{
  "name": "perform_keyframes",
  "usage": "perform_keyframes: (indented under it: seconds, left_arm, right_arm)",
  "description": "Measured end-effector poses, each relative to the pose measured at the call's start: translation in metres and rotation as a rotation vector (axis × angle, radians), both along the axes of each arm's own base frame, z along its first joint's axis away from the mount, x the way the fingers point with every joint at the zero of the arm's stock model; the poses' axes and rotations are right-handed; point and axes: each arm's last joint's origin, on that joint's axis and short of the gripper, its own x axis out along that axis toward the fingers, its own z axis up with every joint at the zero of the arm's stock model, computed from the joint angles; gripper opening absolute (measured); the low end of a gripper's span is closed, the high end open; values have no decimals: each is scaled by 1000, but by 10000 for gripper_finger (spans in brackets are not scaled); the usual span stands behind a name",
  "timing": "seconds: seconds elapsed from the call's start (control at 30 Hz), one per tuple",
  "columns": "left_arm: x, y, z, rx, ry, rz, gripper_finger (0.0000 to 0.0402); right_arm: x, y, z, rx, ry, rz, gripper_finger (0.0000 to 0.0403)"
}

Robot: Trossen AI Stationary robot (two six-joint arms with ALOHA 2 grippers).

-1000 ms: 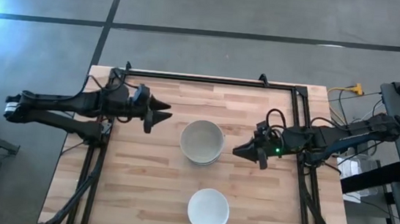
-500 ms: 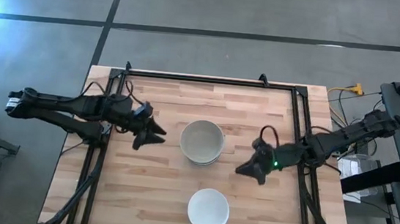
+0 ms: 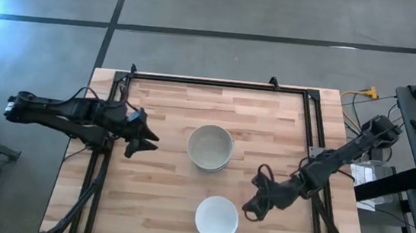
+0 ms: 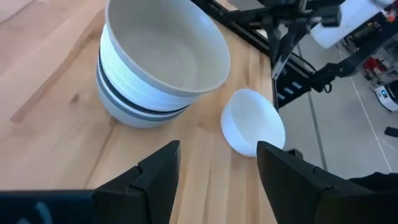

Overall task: Nest bowls inside each other
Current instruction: Stack the white bowl on top of the light grey bowl

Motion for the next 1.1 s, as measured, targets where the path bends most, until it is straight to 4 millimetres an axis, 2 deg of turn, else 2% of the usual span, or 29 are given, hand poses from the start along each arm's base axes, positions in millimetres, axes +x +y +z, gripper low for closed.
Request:
perform_keyframes:
  seconds: [0.1, 0.27, 0.47, 0.77, 1.1]
  left_arm:
    - [-7, 0, 2, -1, -13, 1, 196]
    - [-14, 1, 3, 26, -40, -12, 196]
    - [-16, 1, -17, 41, 3, -13, 196]
    - [-15, 1, -34, 19, 4, -1, 196]
    - [-16, 1, -37, 18, 7, -1, 196]
  right_arm:
    - [2, 9, -9, 18, 16, -25, 101]
    - [8, 13, -18, 7, 28, -78, 156]
    - [13, 14, -16, -2, 14, -97, 208]
    - [10, 12, -19, -3, 67, -159, 214]
    - [13, 3, -30, -51, 144, -205, 215]
